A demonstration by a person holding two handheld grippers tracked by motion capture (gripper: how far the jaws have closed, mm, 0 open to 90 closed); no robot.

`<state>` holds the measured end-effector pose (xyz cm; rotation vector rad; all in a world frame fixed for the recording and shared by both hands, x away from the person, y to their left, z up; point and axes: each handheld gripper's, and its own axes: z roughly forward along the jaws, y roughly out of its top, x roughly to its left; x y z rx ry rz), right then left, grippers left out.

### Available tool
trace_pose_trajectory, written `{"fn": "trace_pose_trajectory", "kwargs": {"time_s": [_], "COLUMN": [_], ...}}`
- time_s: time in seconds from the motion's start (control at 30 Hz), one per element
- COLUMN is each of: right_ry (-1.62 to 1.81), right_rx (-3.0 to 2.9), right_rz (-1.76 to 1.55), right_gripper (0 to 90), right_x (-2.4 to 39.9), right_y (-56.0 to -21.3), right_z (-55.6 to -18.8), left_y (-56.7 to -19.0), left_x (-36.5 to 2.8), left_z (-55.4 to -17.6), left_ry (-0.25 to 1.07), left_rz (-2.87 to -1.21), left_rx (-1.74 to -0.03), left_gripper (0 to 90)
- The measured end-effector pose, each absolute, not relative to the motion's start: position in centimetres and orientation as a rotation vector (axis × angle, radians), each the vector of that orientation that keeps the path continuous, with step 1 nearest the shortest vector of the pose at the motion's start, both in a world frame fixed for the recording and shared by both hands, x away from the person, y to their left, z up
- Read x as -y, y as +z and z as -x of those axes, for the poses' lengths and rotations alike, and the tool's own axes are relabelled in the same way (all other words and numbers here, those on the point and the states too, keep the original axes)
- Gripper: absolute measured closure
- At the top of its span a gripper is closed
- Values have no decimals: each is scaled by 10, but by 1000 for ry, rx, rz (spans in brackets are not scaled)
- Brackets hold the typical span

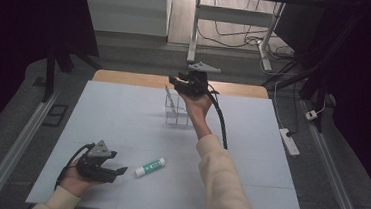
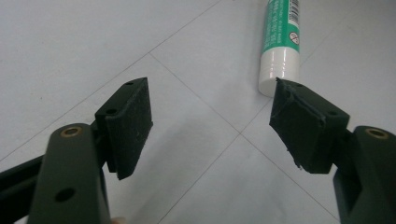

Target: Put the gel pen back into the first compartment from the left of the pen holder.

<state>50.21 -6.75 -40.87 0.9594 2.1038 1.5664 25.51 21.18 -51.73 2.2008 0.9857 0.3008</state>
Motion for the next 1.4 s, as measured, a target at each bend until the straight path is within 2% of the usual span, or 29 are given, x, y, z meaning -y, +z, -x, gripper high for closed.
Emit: {"fn": "trace_pose_trajectory", "kwargs": {"time_s": [0.43, 1.0, 1.4], "right_ry": [1543, 1487, 1385], "right_rx": [-2126, -2180, -2235], "right_rz": [-961, -898, -884], "right_gripper": [522, 521, 510], "right_x": [92, 137, 158], "right_y": [-409, -396, -406], "right_z": [-493, -458, -448], "left_y": [-518, -516, -517], "left_x": [-213, -215, -216], "left_z": [-256, -256, -257], "left_ry": [300, 319, 320], "left_rz": [-2203, -2189, -2194], "left_rx": [-987, -998, -998], "left_gripper": [293, 293, 293]}}
